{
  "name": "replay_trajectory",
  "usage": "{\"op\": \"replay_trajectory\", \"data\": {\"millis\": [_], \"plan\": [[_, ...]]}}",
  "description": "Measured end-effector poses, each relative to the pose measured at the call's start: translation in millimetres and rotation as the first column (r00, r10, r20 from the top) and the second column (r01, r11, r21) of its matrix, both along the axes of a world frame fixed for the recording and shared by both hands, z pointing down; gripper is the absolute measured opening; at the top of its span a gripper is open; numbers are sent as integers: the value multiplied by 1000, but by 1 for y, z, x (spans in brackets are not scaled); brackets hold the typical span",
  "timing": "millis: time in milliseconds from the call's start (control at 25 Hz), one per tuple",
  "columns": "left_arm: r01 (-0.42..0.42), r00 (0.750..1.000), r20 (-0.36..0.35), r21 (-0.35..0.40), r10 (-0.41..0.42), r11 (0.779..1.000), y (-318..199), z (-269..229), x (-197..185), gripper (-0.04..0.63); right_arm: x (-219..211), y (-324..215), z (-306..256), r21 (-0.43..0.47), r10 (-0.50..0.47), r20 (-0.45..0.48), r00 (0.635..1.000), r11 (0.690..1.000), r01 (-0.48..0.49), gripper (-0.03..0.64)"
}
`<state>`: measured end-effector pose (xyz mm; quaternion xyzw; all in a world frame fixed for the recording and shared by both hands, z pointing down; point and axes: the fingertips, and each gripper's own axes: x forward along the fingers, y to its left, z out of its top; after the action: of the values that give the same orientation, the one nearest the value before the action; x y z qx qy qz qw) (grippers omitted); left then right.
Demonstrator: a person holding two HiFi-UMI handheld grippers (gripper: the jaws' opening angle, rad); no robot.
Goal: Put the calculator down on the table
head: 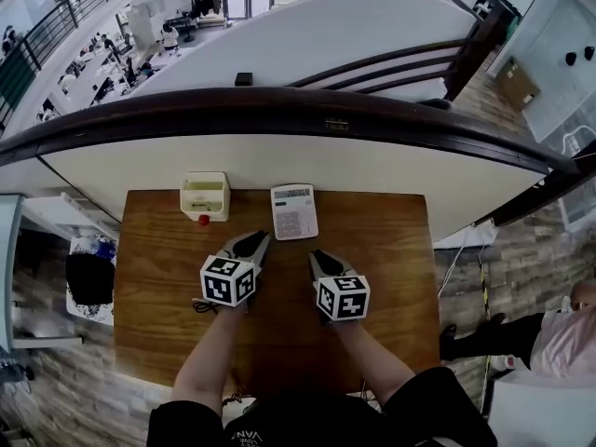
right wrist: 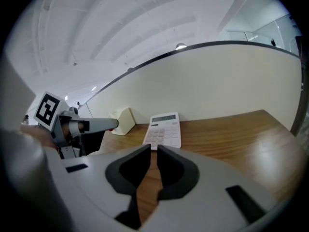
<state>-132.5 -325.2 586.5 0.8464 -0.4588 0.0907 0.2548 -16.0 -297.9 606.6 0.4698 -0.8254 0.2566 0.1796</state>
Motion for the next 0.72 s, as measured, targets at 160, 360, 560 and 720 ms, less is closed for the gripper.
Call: {"op": "replay_trajectory", "data": {"millis": [160,360,560,720], "plan": [[1,1000,-11,21,-1,1000,32,-12,-7,23,-3,23,-8,14,-5,-4,1000,1000,5,42],[5,1000,-16,42,-5,999,71,-25,-13,12,-4,57,-16,30,1,8,1000,1000,-2,25],[1,1000,-29,74,1,997,110,-38,-15,12,-5,90,-26,48,-2,33,999,999,0,17],[-3,999,-44,86,6,996,142,-43,-15,12,-3,117,-32,61,-2,37,999,998,0,17]]}}
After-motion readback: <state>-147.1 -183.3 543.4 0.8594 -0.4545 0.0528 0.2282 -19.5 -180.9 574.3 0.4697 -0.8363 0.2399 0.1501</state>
